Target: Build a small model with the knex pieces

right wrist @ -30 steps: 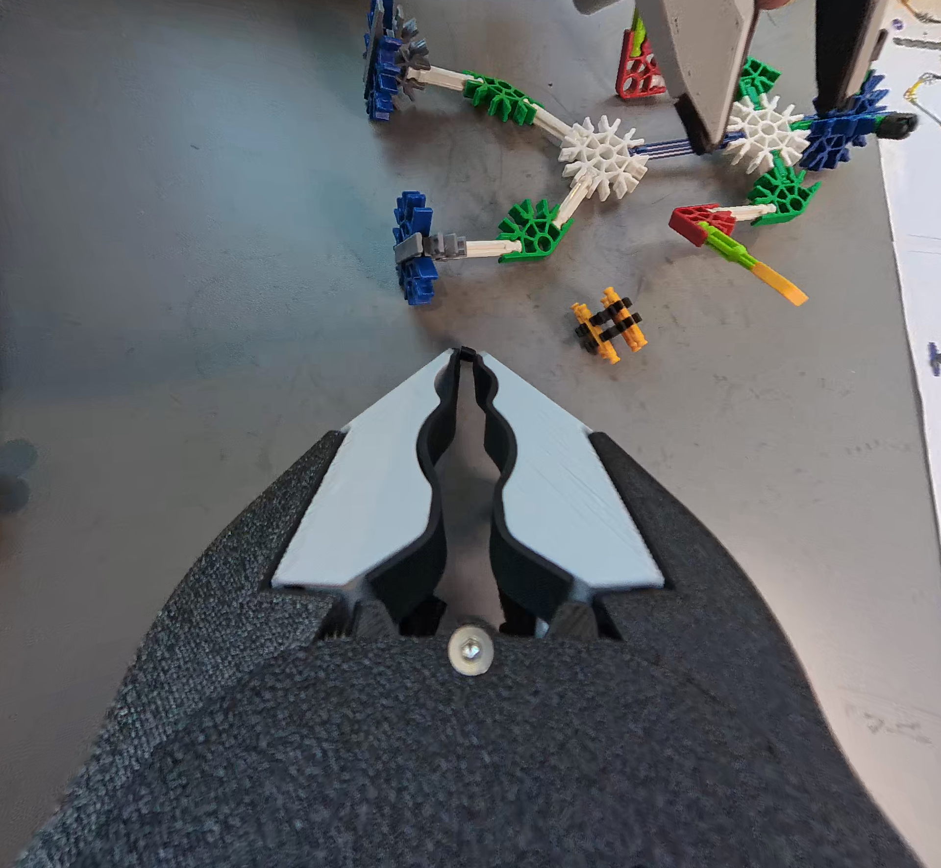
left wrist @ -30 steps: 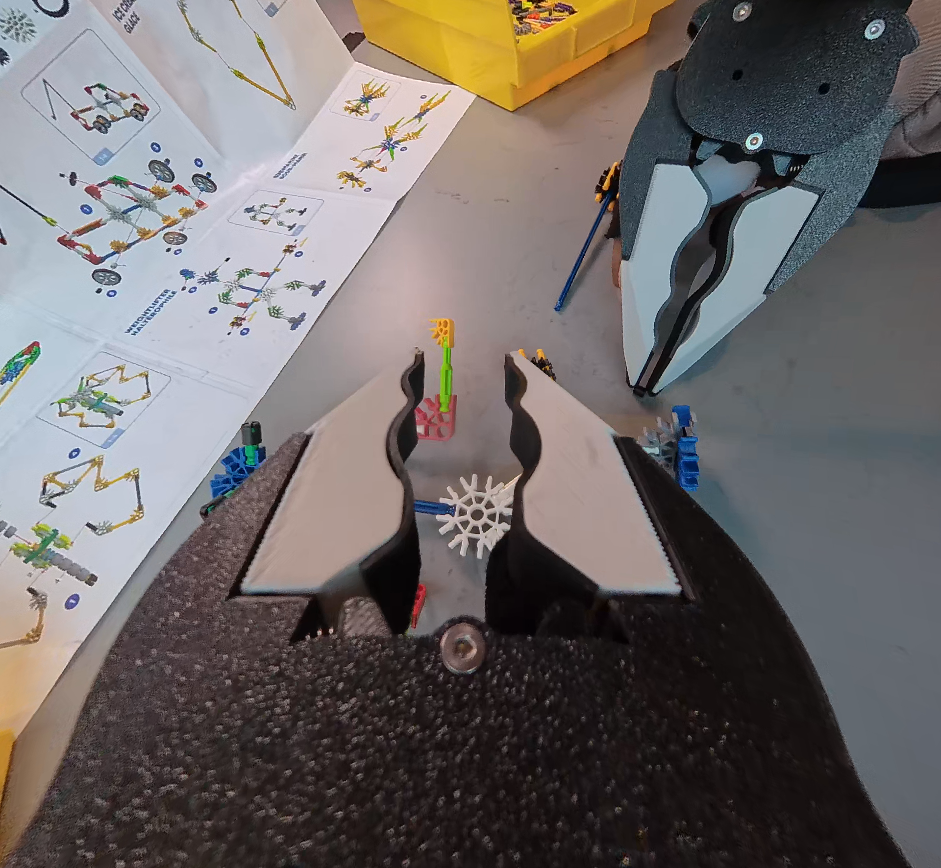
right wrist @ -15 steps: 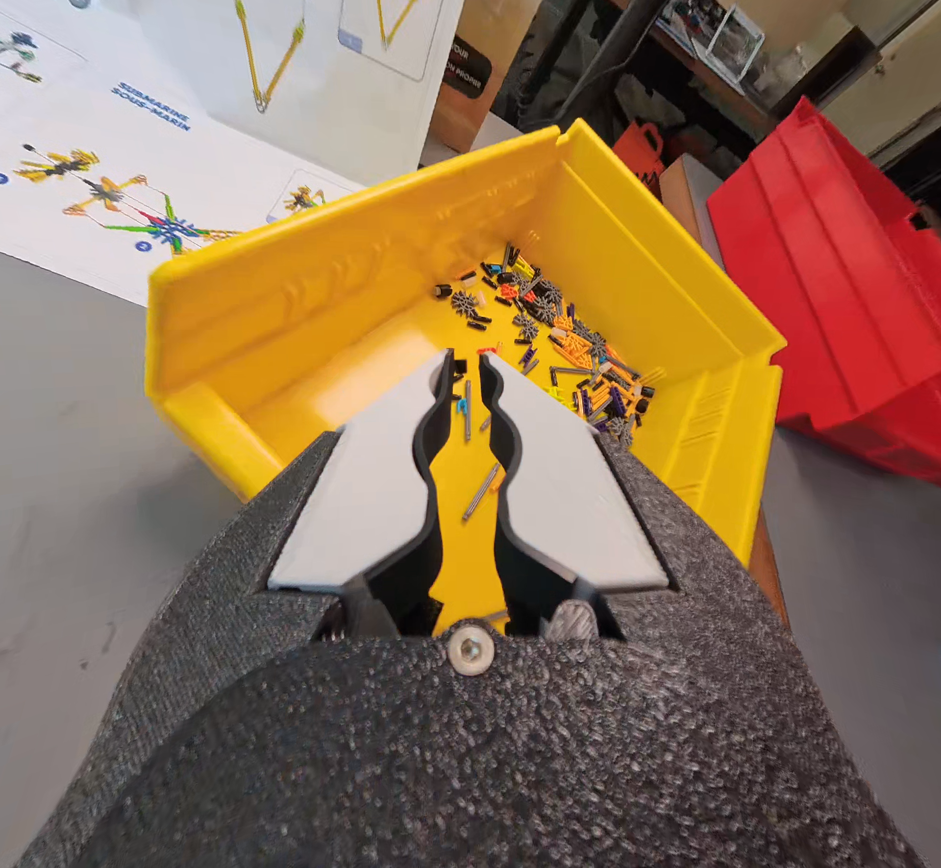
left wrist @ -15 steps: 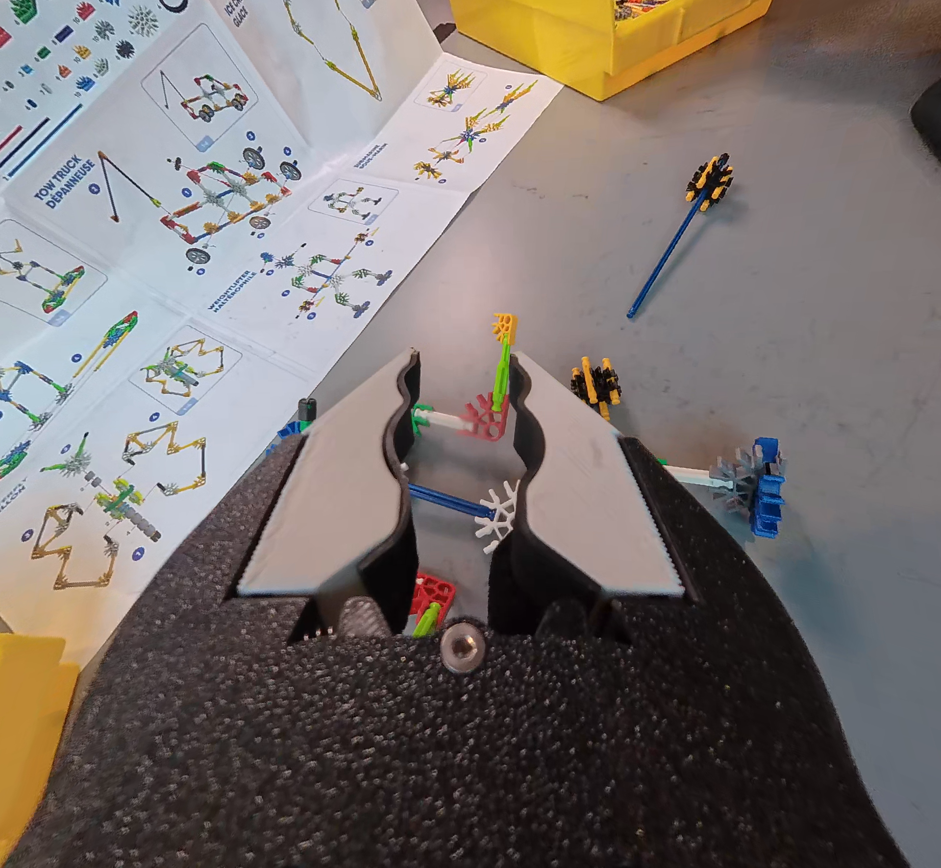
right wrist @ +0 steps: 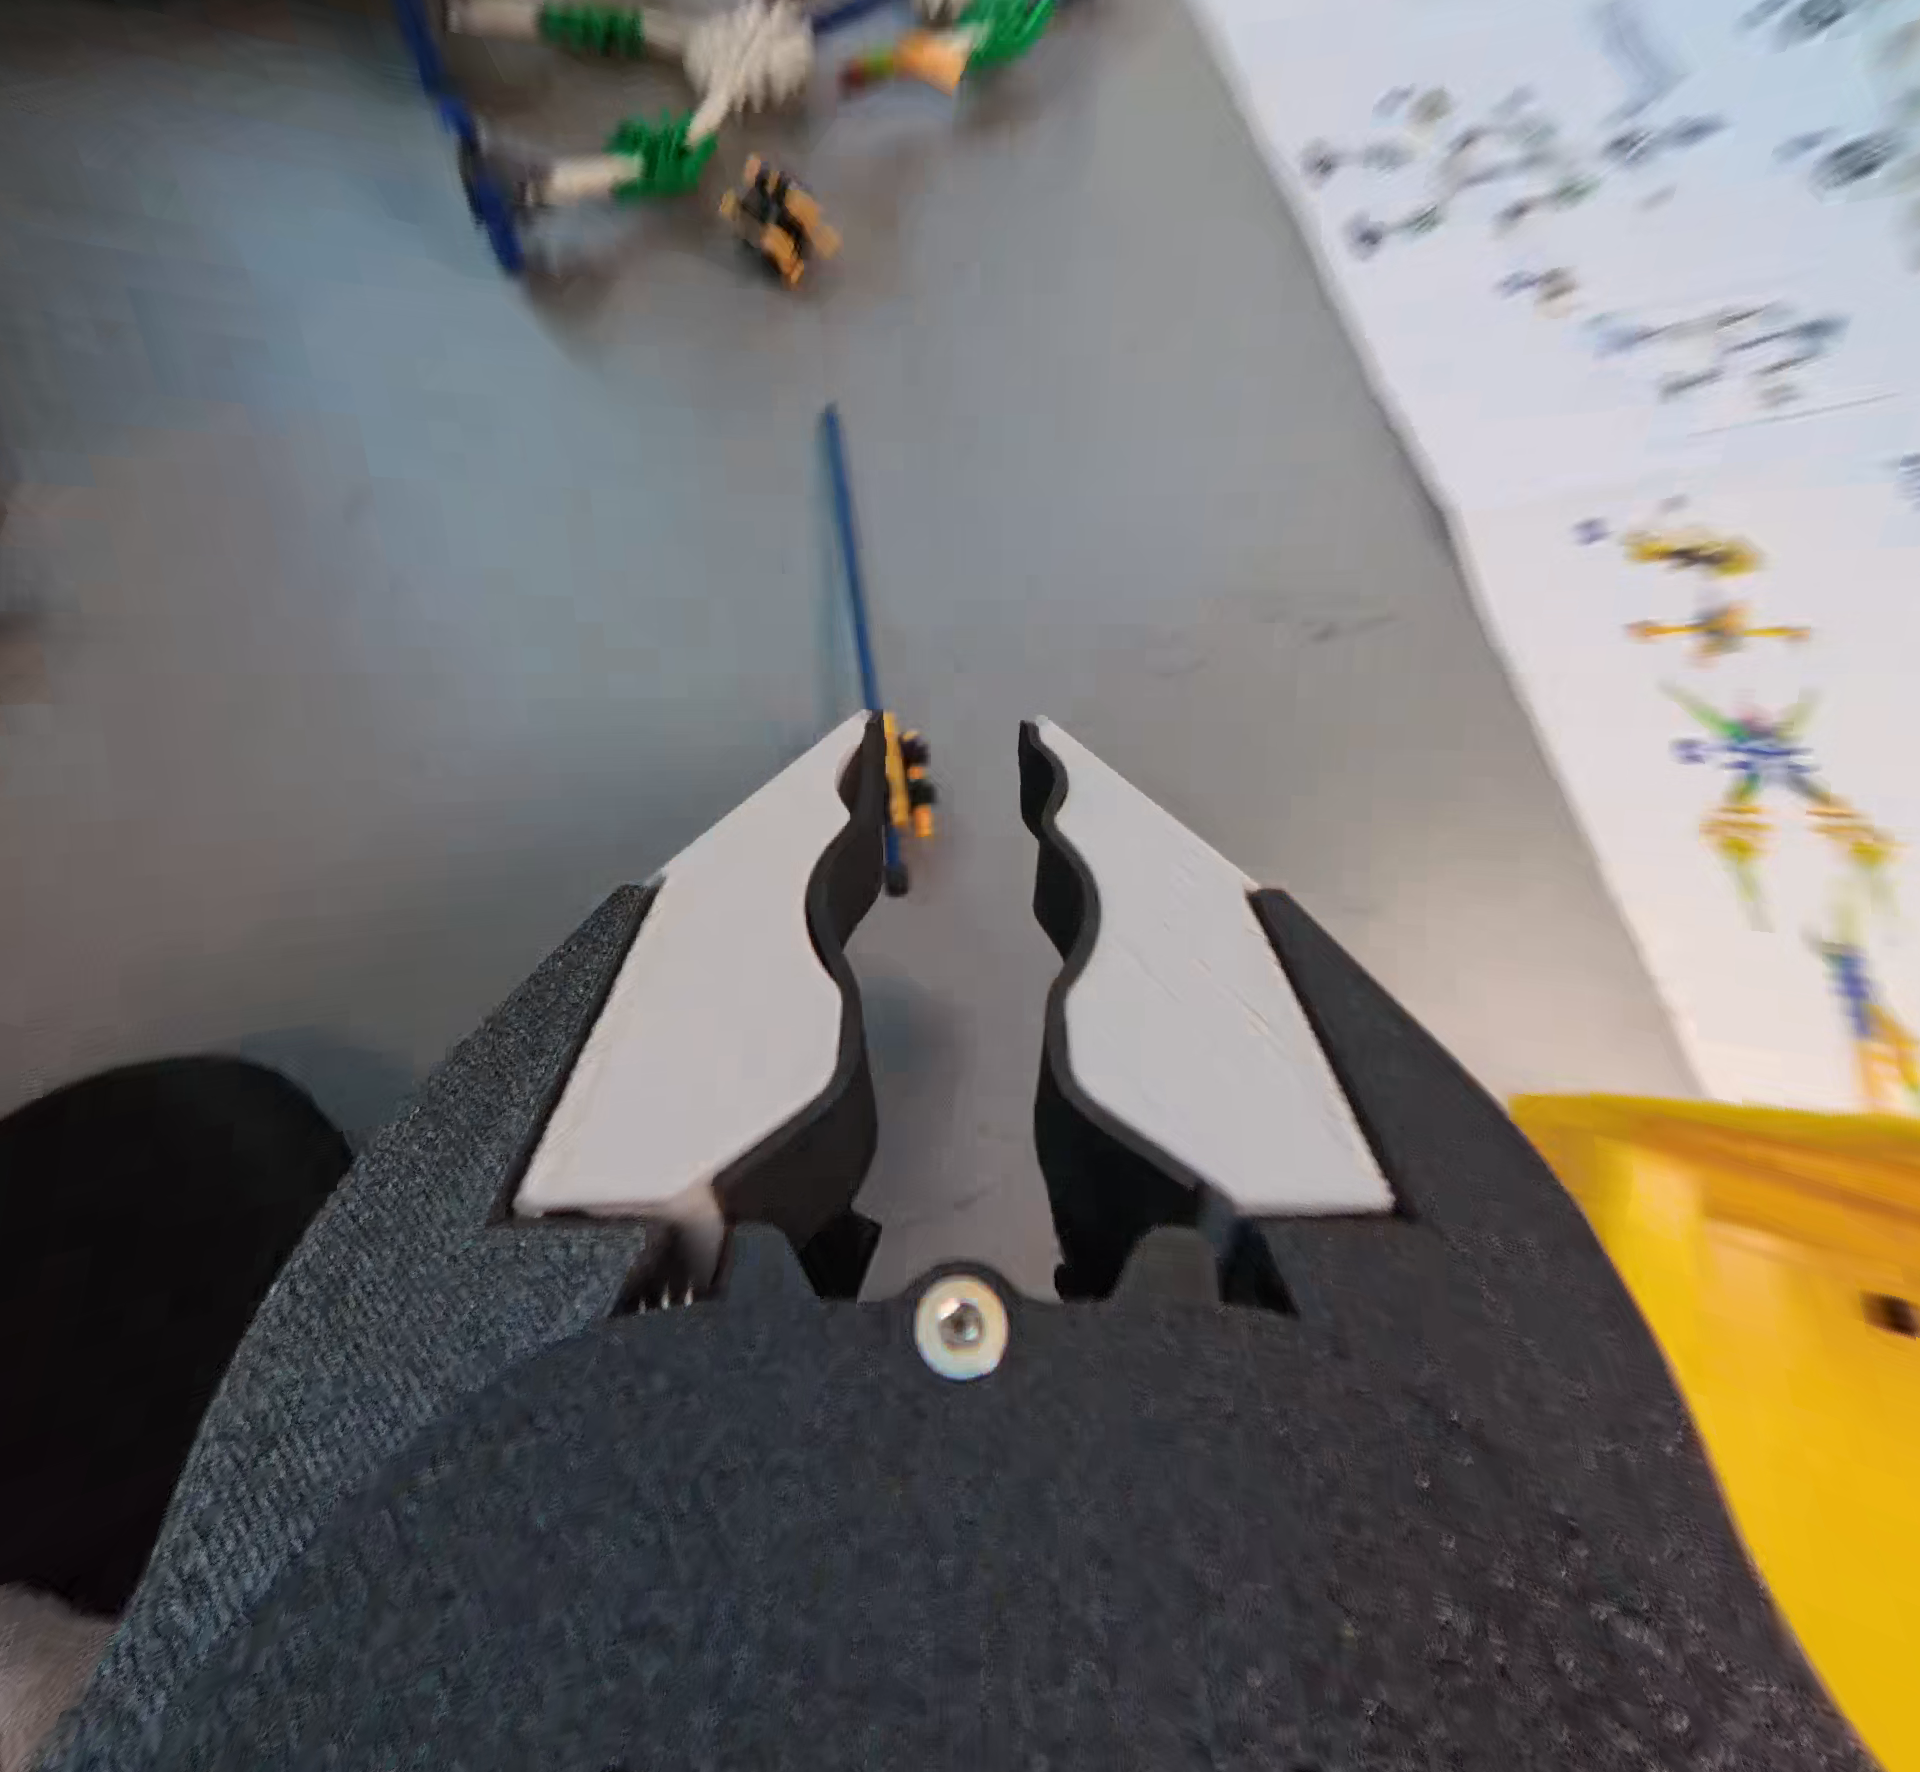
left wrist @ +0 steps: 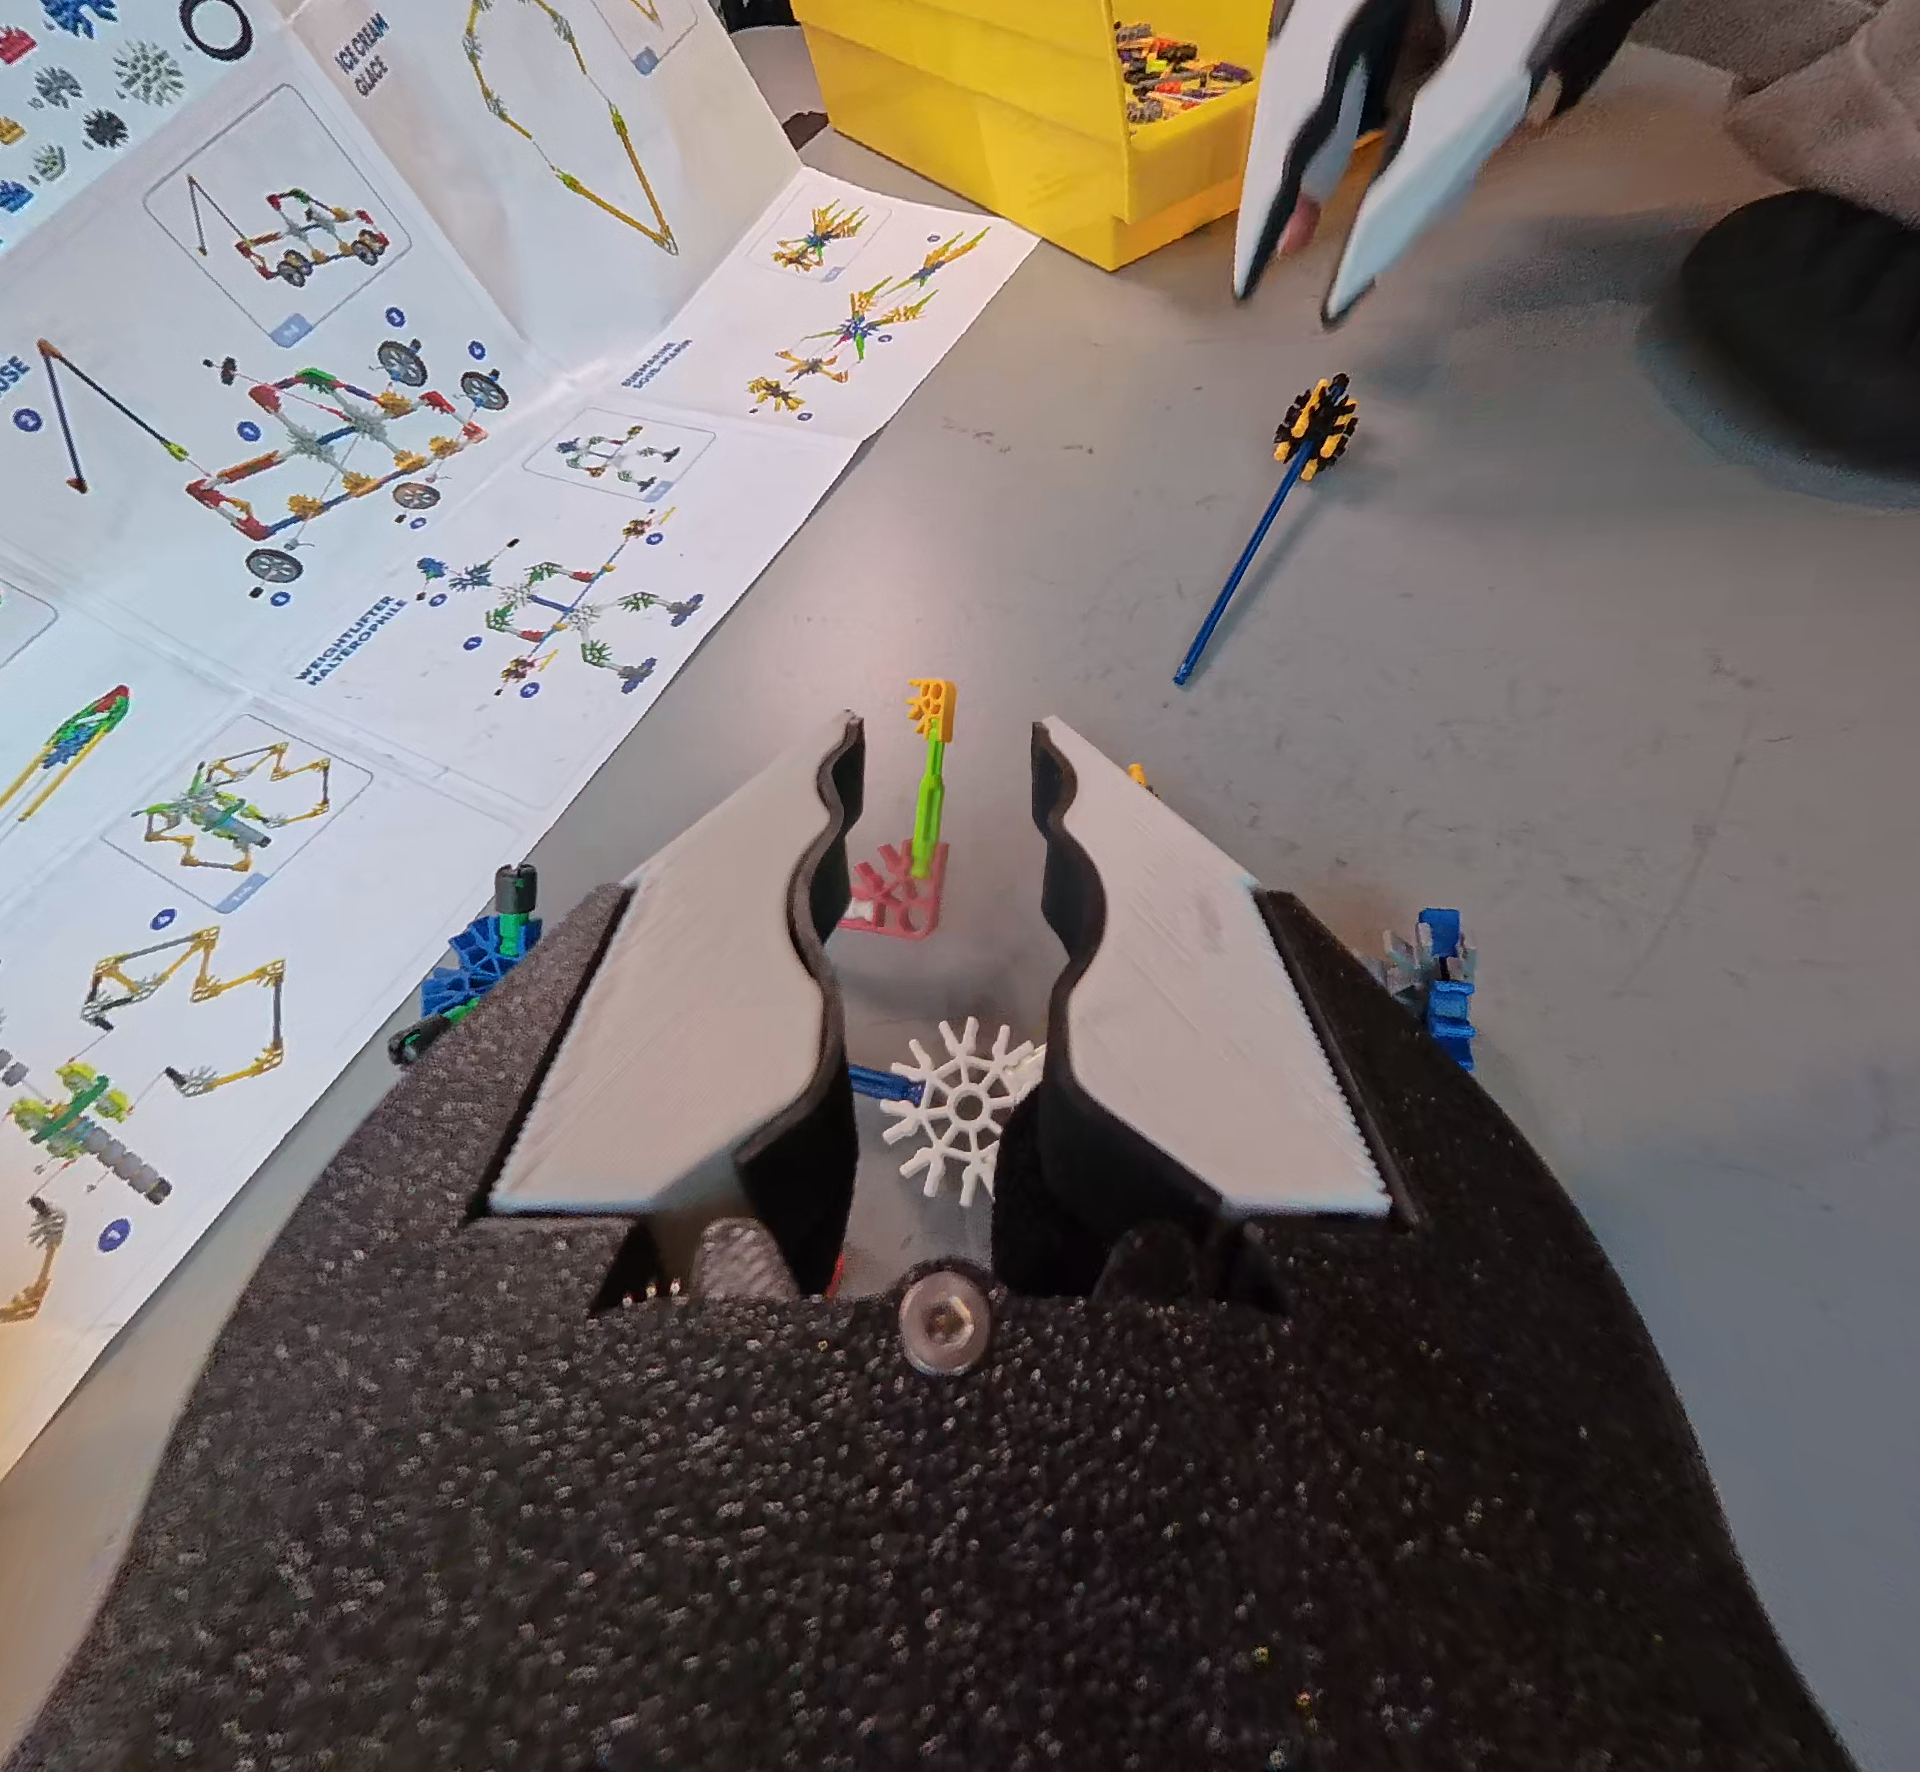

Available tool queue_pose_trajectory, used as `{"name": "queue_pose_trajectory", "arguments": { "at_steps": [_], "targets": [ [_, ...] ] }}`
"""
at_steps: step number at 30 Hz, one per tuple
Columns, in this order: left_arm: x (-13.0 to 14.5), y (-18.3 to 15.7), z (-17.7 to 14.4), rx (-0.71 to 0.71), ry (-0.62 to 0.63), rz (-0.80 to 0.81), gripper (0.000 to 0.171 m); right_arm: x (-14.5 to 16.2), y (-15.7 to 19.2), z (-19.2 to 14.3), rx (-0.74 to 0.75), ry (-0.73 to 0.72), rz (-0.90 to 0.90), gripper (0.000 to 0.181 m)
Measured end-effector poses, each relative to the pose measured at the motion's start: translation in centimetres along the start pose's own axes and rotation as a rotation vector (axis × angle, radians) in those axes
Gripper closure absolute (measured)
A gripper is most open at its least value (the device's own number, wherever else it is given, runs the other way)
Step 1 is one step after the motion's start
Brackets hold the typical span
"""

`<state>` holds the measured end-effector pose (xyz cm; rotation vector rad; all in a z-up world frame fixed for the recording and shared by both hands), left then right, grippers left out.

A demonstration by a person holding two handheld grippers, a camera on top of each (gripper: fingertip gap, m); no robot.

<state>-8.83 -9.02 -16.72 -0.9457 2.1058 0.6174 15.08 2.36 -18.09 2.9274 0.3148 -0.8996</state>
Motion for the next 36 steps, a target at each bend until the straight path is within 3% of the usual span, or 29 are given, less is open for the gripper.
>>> {"name": "queue_pose_trajectory", "arguments": {
  "at_steps": [3,9,15,21,25,31,33,35,36],
  "targets": [
    [-0.3,-0.4,-0.1,0.025,-0.023,-0.002,0.14,1.4,1.5,3.1,-0.136,0.159,-0.004,0.151],
    [-0.8,-1.6,-0.1,0.071,-0.052,0.018,0.14,0.6,1.8,3.2,-0.128,0.114,-0.053,0.159],
    [-1.2,-5.0,0.7,0.13,-0.013,0.156,0.141,-5.3,5.4,4.4,-0.037,-0.024,-0.305,0.159],
    [-0.7,-7.2,1.0,0.191,0.048,0.268,0.169,-9.4,8.7,4.6,0.058,-0.147,-0.452,0.159],
    [-1.0,-7.3,0.5,0.235,0.007,0.242,0.171,-9.8,9.0,4.1,0.059,-0.187,-0.454,0.159],
    [-1.5,-7.9,-0.4,0.374,-0.033,0.182,0.147,-9.6,8.9,4.0,0.051,-0.205,-0.441,0.159],
    [-1.2,-8.5,0.2,0.344,0.009,0.229,0.15,-10.0,9.2,3.9,0.044,-0.234,-0.446,0.16],
    [-1.1,-8.6,0.7,0.303,0.03,0.246,0.169,-10.1,9.4,3.9,0.039,-0.246,-0.449,0.159],
    [-1.2,-8.5,0.7,0.301,0.033,0.24,0.169,-10.1,9.3,3.9,0.048,-0.251,-0.448,0.159]
  ]
}}
Point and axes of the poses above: each gripper's, where its closed fingertips meet, z out along the fingers, x out of its underside, y = z × x across the jaws, the point moved 5 cm from there along -z, back along the fingers, and after that the axes turned 14 degrees about y, right-handed, at the moved point
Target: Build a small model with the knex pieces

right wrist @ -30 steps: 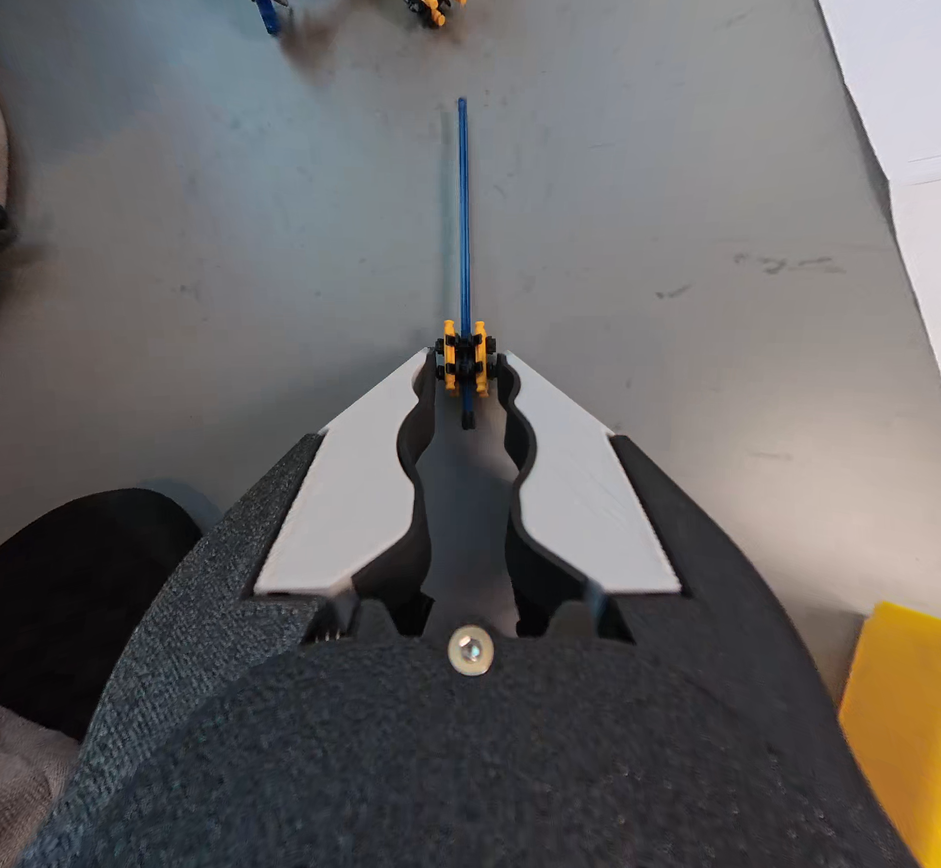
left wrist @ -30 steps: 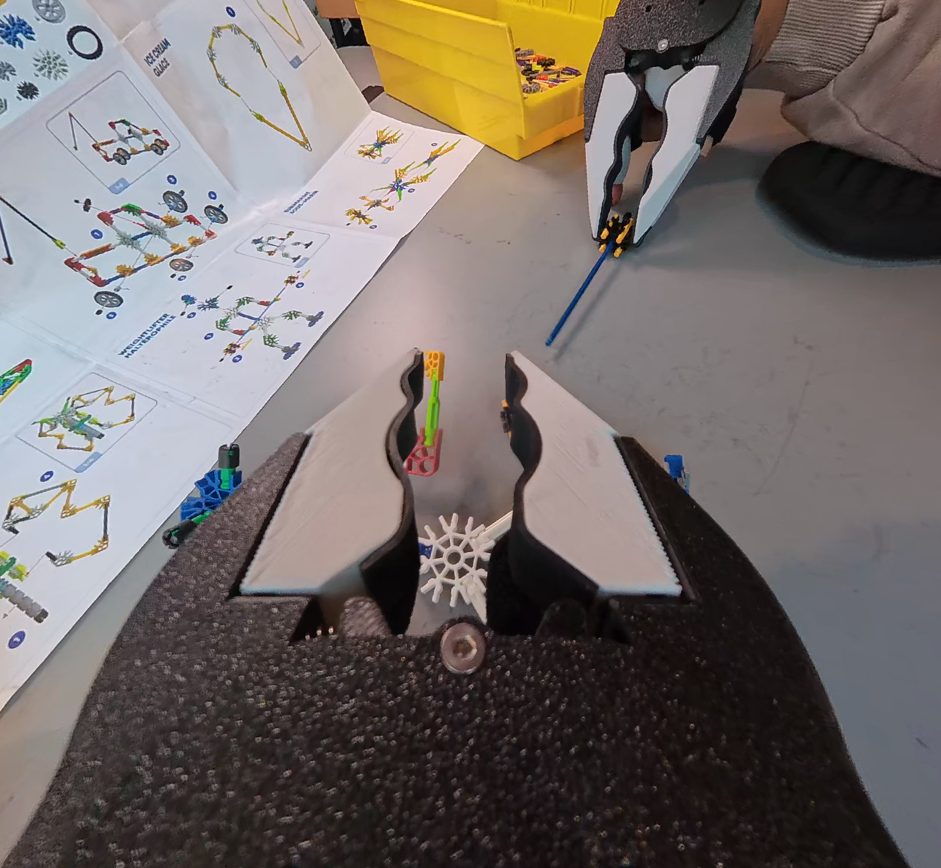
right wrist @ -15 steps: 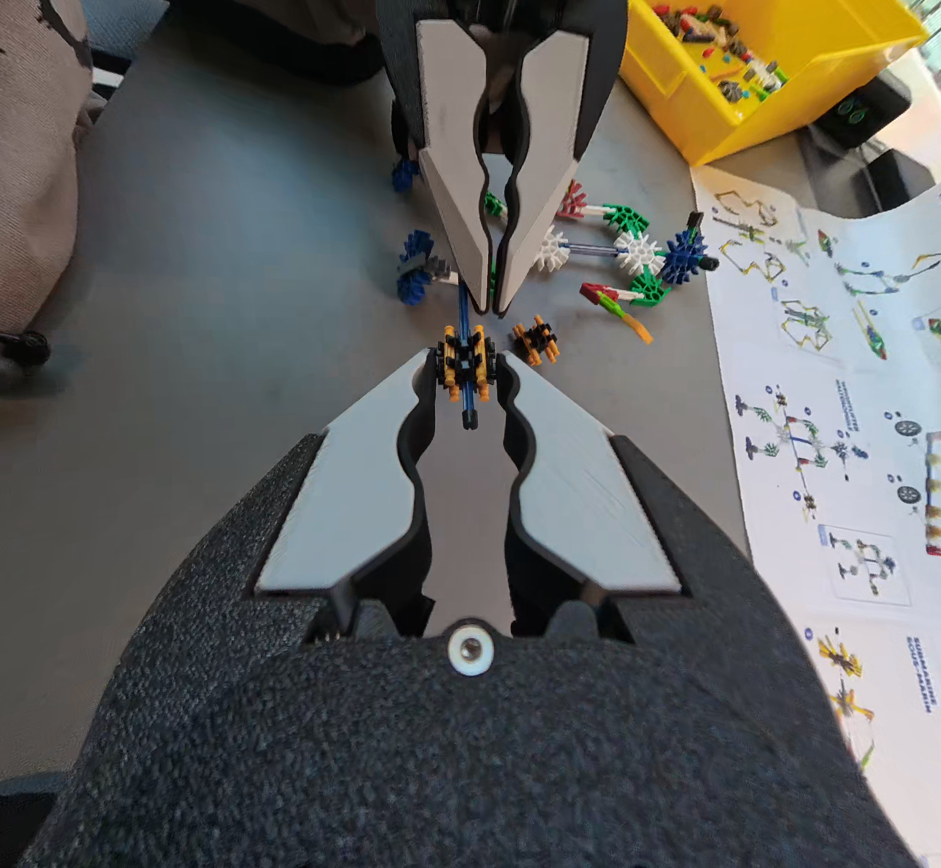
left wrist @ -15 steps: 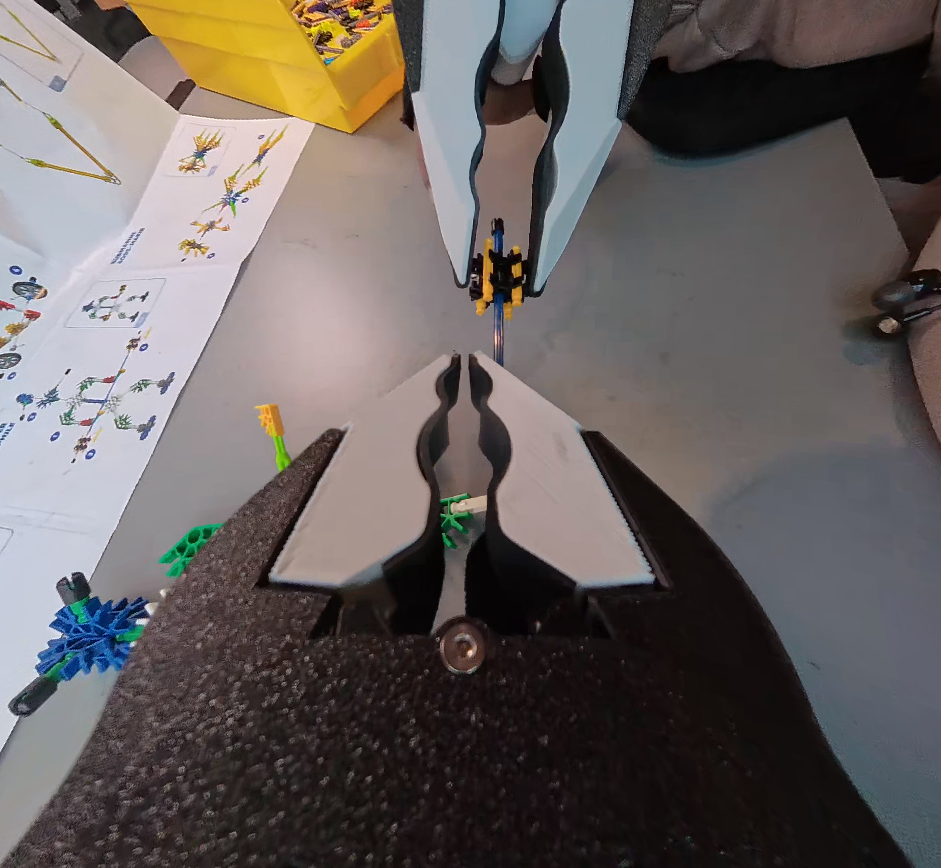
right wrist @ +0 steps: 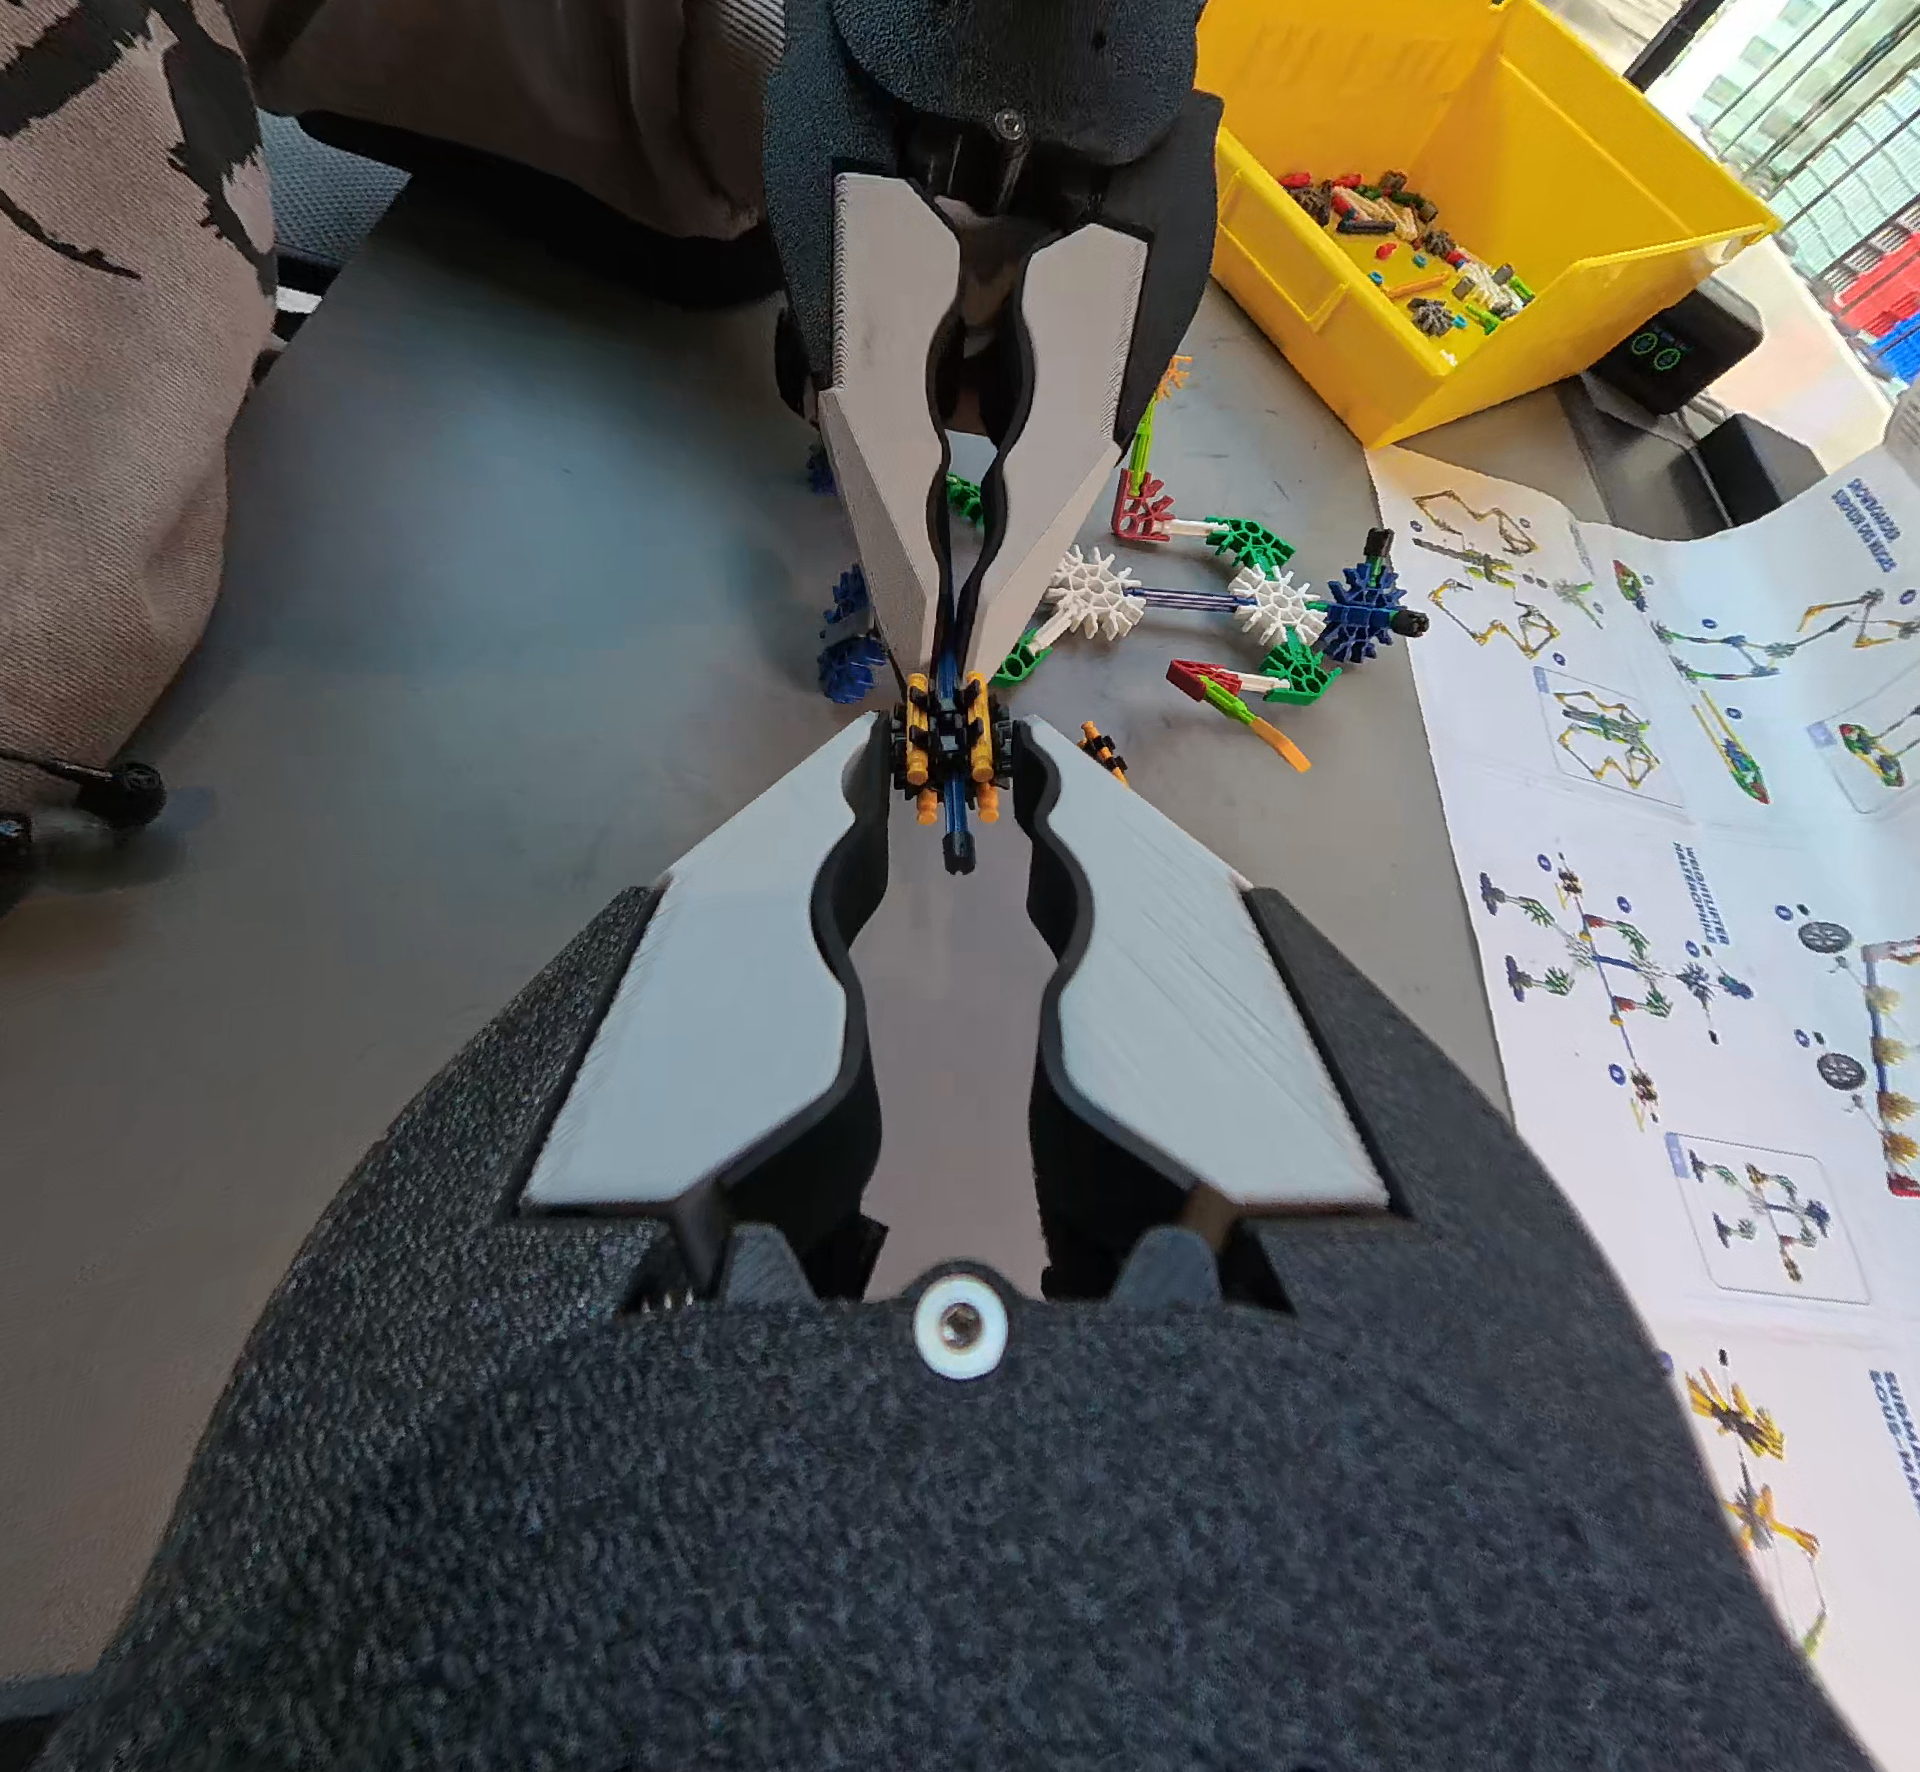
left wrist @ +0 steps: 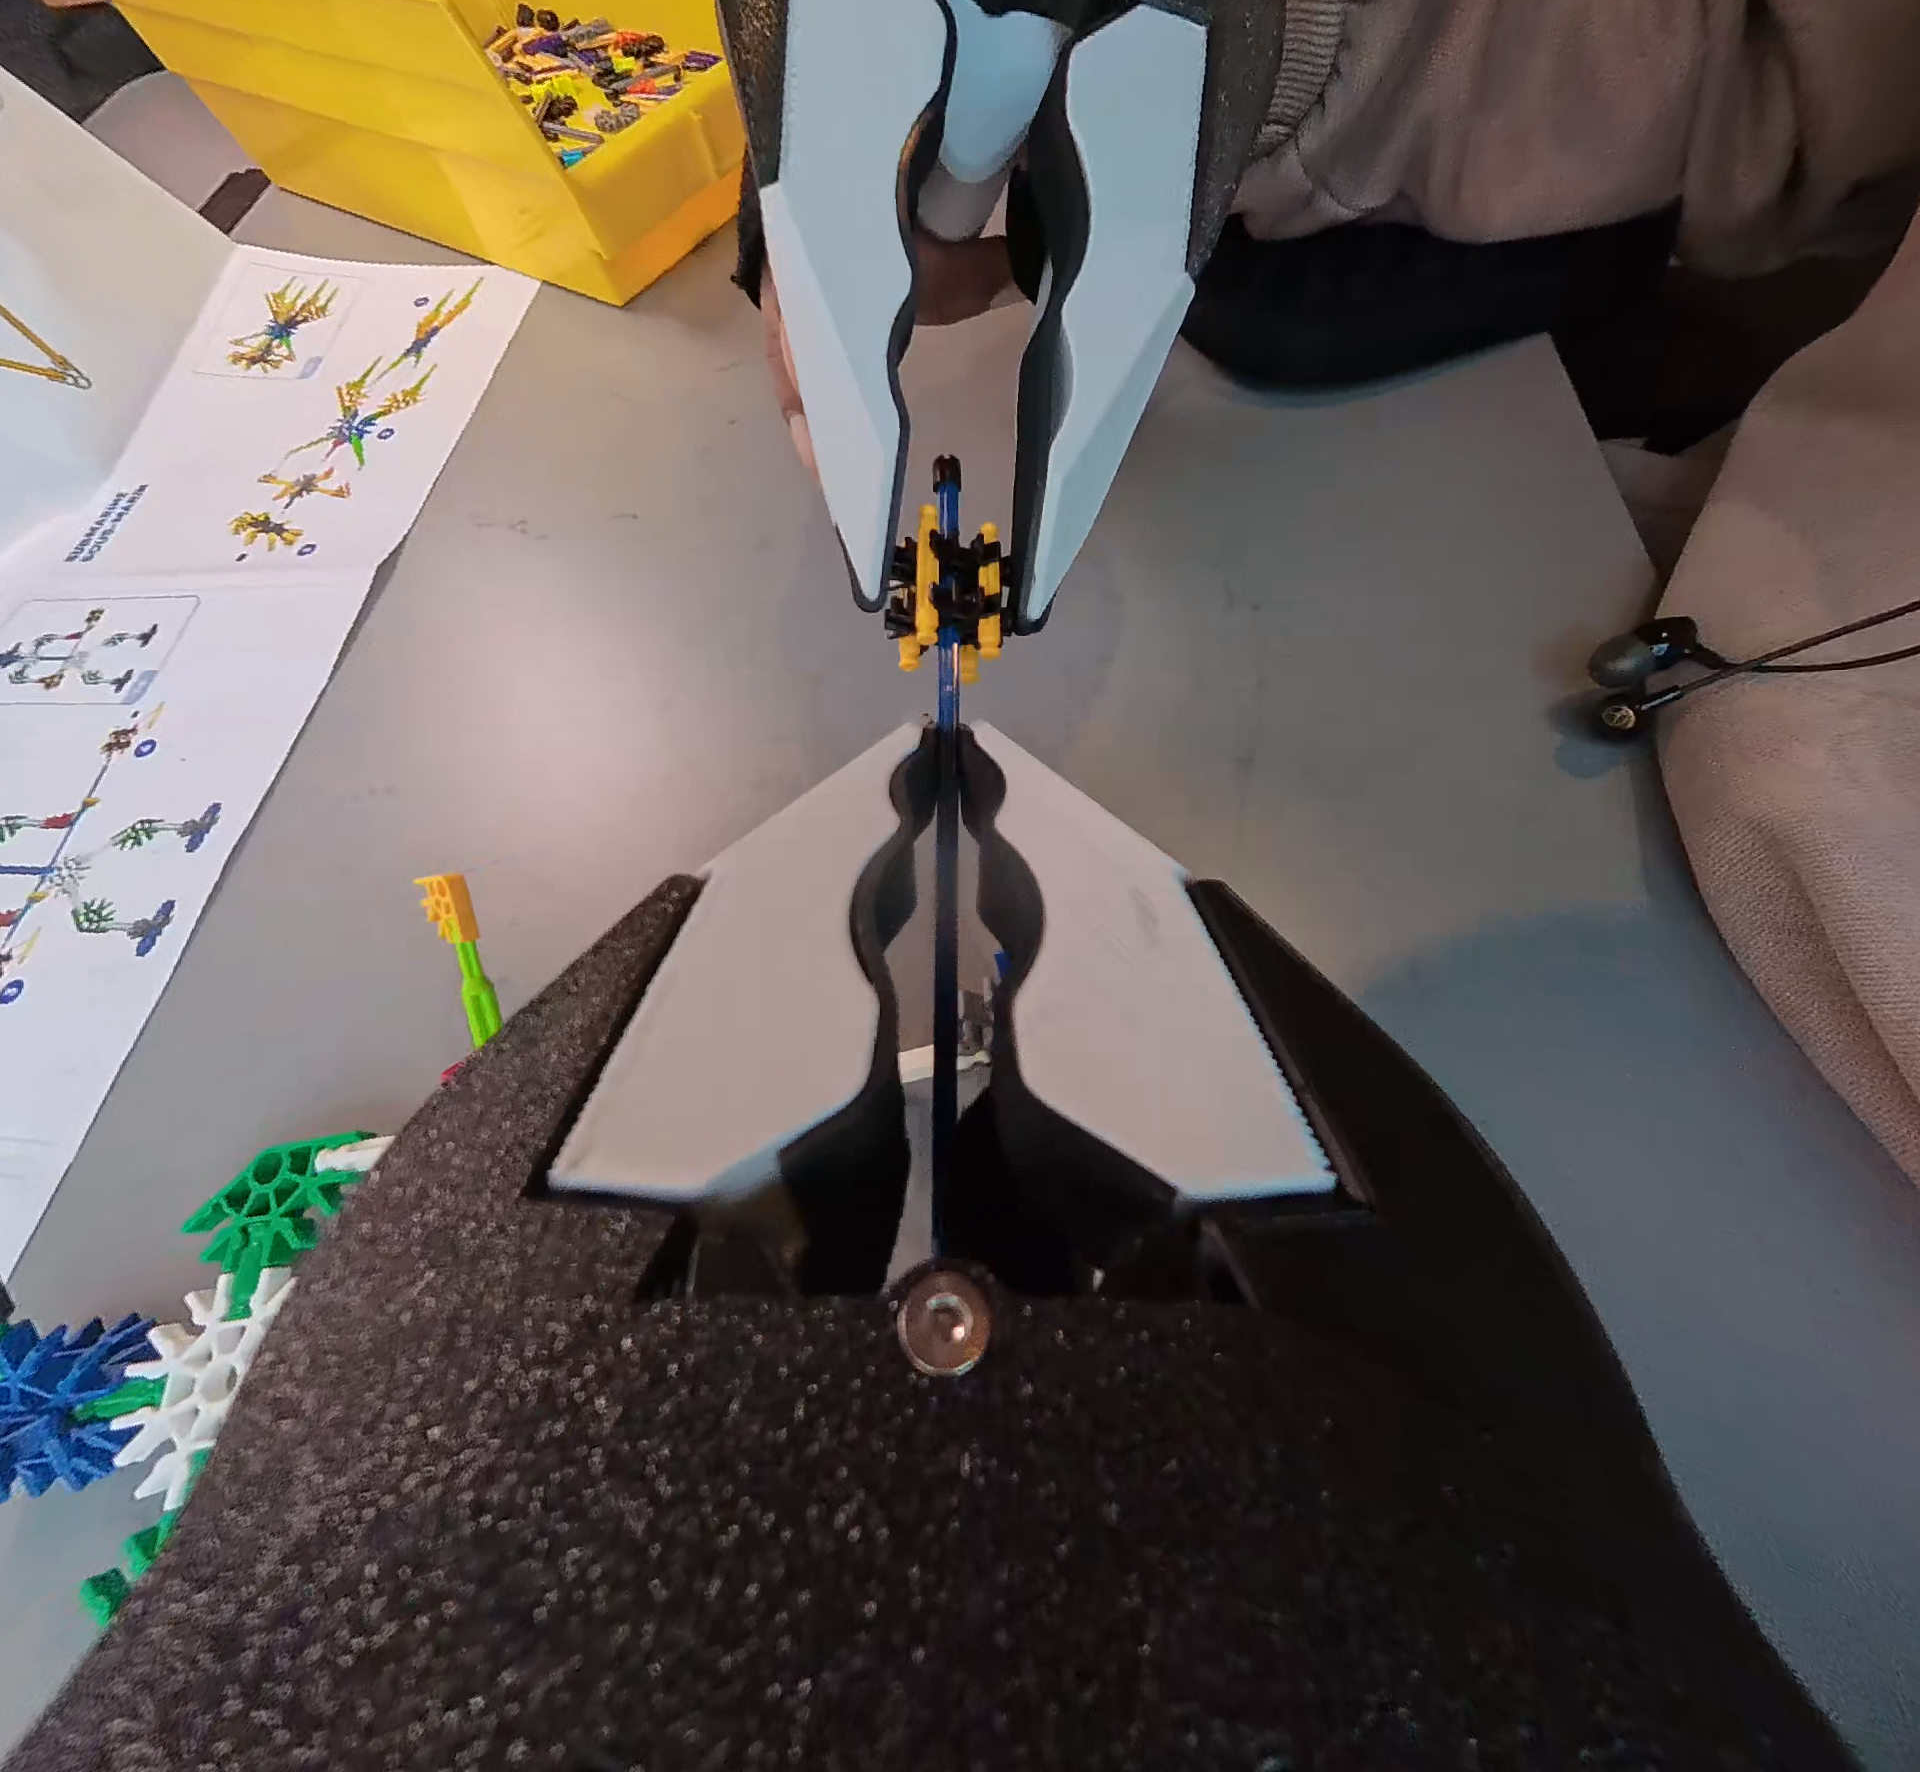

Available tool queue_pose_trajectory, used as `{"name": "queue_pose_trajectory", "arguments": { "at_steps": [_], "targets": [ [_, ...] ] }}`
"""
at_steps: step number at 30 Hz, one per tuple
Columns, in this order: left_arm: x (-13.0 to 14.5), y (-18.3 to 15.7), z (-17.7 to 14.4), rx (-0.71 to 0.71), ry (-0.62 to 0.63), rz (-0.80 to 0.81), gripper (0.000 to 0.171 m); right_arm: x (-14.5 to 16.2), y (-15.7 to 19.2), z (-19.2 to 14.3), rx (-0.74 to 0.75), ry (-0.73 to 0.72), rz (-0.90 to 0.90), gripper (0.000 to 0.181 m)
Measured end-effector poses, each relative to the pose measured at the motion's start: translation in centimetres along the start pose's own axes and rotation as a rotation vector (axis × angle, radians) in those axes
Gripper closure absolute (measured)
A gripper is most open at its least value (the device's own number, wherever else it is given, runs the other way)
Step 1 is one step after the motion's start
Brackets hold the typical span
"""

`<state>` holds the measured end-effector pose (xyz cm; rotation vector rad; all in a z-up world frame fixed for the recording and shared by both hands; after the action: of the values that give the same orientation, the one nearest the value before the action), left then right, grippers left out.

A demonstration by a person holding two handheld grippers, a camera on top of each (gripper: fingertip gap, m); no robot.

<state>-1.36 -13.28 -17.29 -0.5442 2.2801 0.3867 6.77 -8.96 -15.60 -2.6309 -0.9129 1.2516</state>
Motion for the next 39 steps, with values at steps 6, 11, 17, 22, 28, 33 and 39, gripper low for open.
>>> {"name": "queue_pose_trajectory", "arguments": {
  "at_steps": [6,11,17,22,28,33,39],
  "targets": [
    [0.2,0.5,-0.6,0.011,0.008,-0.032,0.169,0.5,-0.6,-0.4,-0.009,-0.035,0.053,0.159],
    [0.3,0.5,-0.5,0.018,0.003,-0.036,0.169,0.8,-0.9,-1.5,-0.038,-0.074,0.088,0.158],
    [0.5,0.7,-0.4,0.021,-0.008,-0.041,0.169,1.4,-1.2,-2.5,-0.063,-0.08,0.115,0.164],
    [0.4,0.5,-0.4,0.034,-0.017,-0.035,0.169,1.8,-0.8,-1.9,-0.086,-0.054,0.107,0.178],
    [0.4,0.4,-0.3,0.044,-0.023,-0.03,0.169,1.7,-0.6,-1.5,-0.093,-0.047,0.098,0.174],
    [0.3,0.2,-0.4,0.059,-0.034,-0.028,0.169,1.4,-0.4,-1.3,-0.103,-0.057,0.098,0.177],
    [-0.9,0.7,-2.0,0.076,-0.138,-0.053,0.169,0.2,-1.2,-2.6,-0.103,-0.166,0.134,0.178]
  ]
}}
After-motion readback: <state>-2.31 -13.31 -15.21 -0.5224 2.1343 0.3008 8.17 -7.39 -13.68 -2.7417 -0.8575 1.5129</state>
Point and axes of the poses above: each gripper's, where its closed fingertips meet, z out along the fingers, x out of its underside, y = z × x across the jaws, the point moved 5 cm from there along -z, back along the fingers, and after that the axes turned 14 degrees about y, right-handed, at the moved point
